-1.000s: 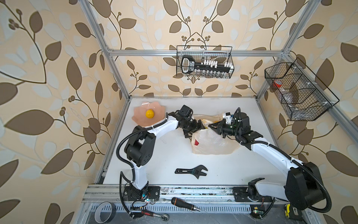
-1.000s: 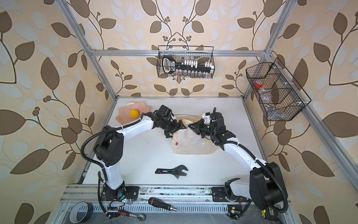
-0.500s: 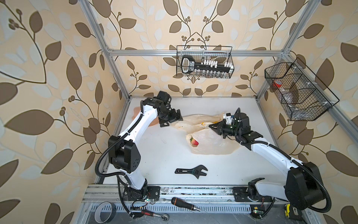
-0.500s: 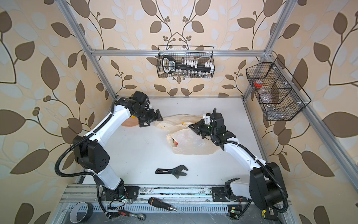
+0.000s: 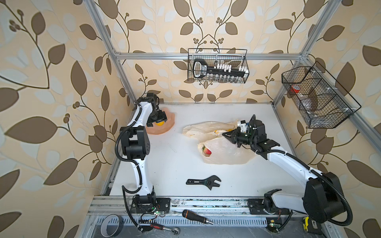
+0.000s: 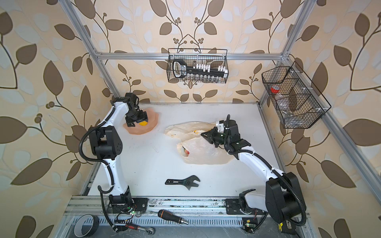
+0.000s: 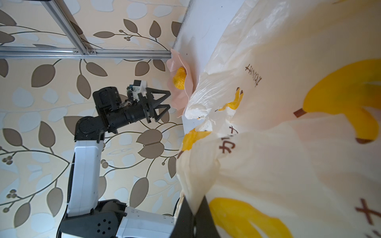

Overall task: Place the fruits into the plastic bag
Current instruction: Pick up the fruit from the plate.

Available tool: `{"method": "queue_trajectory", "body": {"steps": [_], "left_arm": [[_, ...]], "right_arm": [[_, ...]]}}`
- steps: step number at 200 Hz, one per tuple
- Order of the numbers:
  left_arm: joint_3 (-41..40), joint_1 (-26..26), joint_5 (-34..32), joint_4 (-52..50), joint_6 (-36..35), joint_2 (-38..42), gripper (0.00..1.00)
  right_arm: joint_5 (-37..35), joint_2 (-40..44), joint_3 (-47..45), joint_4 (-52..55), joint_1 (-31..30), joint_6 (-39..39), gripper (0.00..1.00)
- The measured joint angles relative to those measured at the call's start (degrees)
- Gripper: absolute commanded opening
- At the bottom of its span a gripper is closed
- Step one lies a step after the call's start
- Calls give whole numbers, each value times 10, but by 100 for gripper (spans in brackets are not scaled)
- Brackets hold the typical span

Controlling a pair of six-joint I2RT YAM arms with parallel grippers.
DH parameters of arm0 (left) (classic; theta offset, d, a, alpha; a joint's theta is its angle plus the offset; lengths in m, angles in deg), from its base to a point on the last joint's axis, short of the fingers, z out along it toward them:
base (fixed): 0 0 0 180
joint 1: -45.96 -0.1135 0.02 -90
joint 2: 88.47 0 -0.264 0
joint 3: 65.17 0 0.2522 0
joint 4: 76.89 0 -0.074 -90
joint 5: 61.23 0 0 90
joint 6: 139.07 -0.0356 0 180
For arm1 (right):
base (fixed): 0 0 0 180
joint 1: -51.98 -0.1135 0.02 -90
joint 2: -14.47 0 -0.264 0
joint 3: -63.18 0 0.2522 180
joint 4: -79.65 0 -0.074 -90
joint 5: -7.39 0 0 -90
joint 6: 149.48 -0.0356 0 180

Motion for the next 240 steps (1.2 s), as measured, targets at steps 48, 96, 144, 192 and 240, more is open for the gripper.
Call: {"method": "queue_trajectory", "body": {"steps": [48,96,144,192,240], "left_arm": [[29,-20,3,35,-16,-55,87],[70,-33,11,75,-25,-92,81],[97,-33,43,97,-26,-131,73],[97,-33,59,98,-25,-139,45],[18,-33,94,108,-24,-80,34]], "right_arm": [[-2,0,0,17,0,6,0],[-4,0,3,29,0,9,0],[-8,0,8,33,-7,12,0],[-11,0,12,41,-8,12,0],[-13,0,20,45,-10,14,0]]}}
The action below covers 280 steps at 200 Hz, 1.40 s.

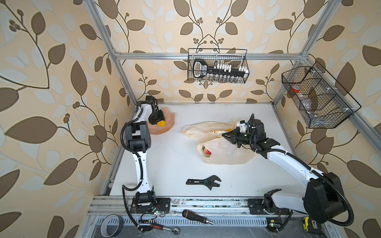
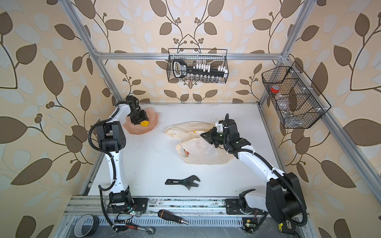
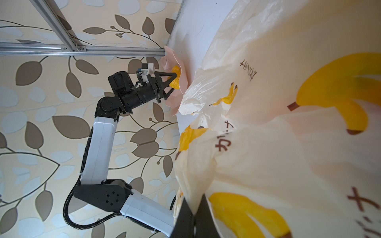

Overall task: Place the fruits into the plastic bag
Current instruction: Pick up the fruit from the plate, then place the fruit in the plastic bag.

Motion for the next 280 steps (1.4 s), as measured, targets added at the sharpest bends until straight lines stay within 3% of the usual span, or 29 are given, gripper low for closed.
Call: {"method": "queue_trajectory", "body": {"steps": [48,82,119,195,280], "left_arm": [[-201,9,127,34,59,224,33],[-319,90,209,100,139,337,32],[-393,171,247,151,217,341,31],[-479,216,272,210,296,342,28],[-456,288,275,246,330,307,28]], "right_arm": [[-1,0,0,3,0,4,0],[-1,0,0,3,0,4,0],[-1,0,0,3,0,6,0],[-1,0,0,0,0,6,0],[-1,0,0,-4,0,6,0]]}}
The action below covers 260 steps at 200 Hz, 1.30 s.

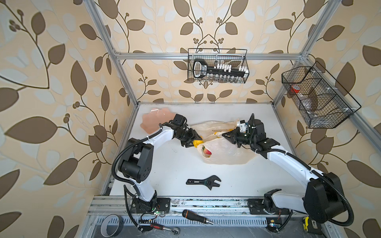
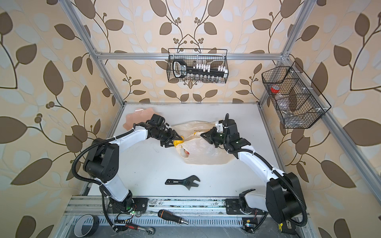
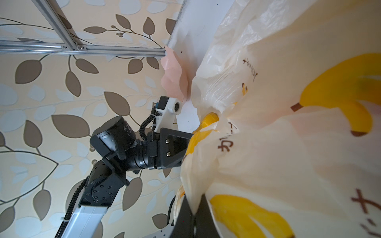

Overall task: Place the fruits into the plastic bag
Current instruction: Place the fruit in the plastic bag, then shake the plastic bag at the center of the table.

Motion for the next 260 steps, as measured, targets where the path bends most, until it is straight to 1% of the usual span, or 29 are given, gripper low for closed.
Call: {"method": "queue_trajectory", "body": {"steps": [24,33,49,55,80,93,104,120,152,186,207,230,260], "left_arm": [[15,28,0,13,16,-24,29],[28,40,0,15,24,-38,32],[65,66,0,20,42,-71,39],[81,75,0,23,47,-84,43],[158,115,-5,30,67,-140,71],[179,127,-8,28,73,-153,86],[179,133,-16,17,79,-153,93],[178,129,-28,-7,69,-148,99],[162,89,-60,-70,51,-106,99],[177,56,-85,-141,-13,-28,99],[194,55,-96,-173,-71,14,99],[197,42,-111,-202,-142,53,99],[197,15,-146,-227,-251,67,99]], "right_arm": [[0,0,0,-1,0,0,0],[0,0,0,-1,0,0,0],[0,0,0,-2,0,0,0],[0,0,0,-2,0,0,0],[0,0,0,-6,0,0,0],[0,0,0,-8,1,-1,0],[0,0,0,-10,3,-2,0],[1,0,0,-13,7,-2,0],[3,0,0,-14,15,-2,0],[7,0,0,-14,23,-2,0],[7,0,0,-14,27,-2,0],[7,5,0,-14,29,-2,0],[9,8,0,-13,30,-2,0]]}}
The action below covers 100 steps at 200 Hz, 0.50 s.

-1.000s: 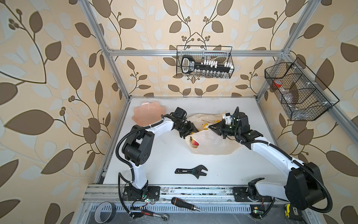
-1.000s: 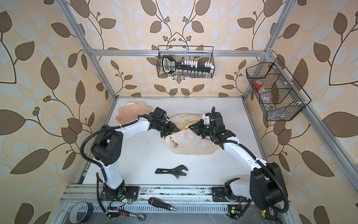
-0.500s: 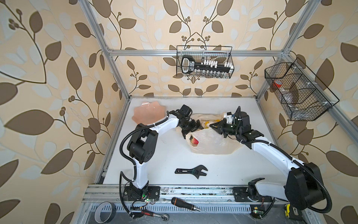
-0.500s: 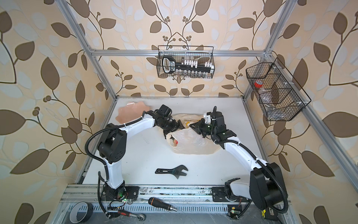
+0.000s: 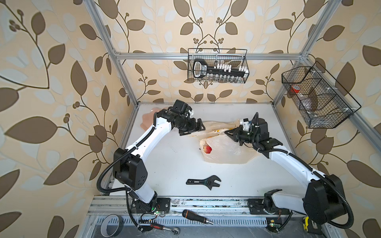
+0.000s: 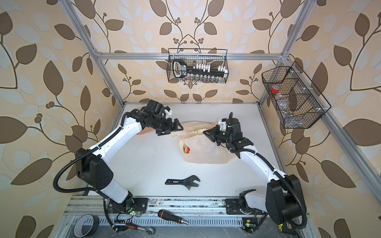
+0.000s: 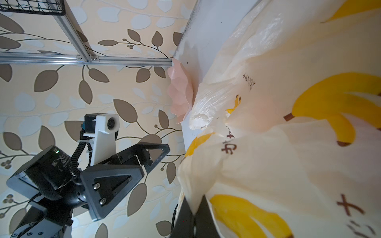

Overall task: Place the fruits into the plastic bag
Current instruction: Shake the plastic bag at the center of the table.

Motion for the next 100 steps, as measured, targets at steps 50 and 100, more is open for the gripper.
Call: {"method": "queue_trajectory", "body": {"steps": [50,100], "left_arm": [[-61,-4,-69,23,-170,0,99],[-102,7,-116,94,-296,-31,99]], "right_arm": [[0,0,0,3,0,0,0],[0,0,0,12,0,3,0]]}}
